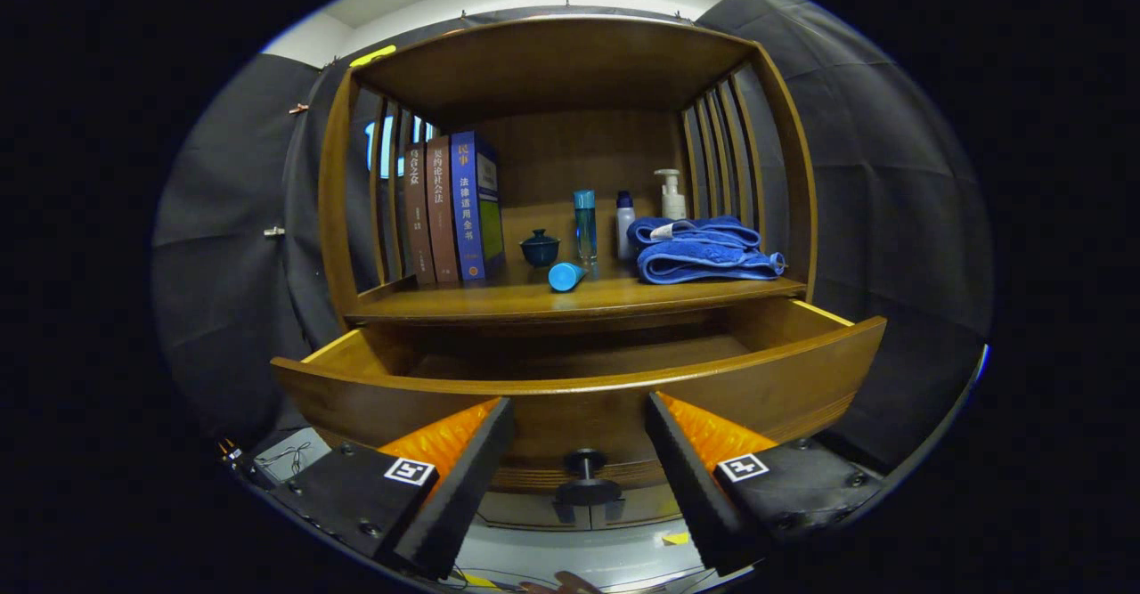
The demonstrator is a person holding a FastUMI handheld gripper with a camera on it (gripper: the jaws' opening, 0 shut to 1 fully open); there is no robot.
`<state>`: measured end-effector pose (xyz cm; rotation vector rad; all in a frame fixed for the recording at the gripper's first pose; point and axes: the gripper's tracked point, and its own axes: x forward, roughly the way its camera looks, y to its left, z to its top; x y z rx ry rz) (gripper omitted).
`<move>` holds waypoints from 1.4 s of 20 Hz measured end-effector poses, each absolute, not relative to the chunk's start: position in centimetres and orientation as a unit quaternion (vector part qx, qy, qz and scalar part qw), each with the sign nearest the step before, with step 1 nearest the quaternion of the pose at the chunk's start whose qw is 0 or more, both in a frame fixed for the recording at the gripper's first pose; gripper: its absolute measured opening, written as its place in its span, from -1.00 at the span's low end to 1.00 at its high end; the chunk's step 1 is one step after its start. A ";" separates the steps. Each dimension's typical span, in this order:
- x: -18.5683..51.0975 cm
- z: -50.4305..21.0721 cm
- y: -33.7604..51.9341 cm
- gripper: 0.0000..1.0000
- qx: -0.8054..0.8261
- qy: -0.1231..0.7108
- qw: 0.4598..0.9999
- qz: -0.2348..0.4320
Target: Pull open the drawer, take out the items inside it, and place them on the countertop above the cabinet.
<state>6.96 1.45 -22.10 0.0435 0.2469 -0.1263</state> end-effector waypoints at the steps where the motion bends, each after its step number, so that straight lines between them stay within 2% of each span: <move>1: 7.9 -22.2 1.3 0.99 0.021 0.123 0.990 -0.064; 11: 14.2 -22.6 0.9 0.99 0.024 0.113 0.991 -0.066; 28: 15.4 -22.4 1.8 0.99 0.021 0.119 0.991 -0.064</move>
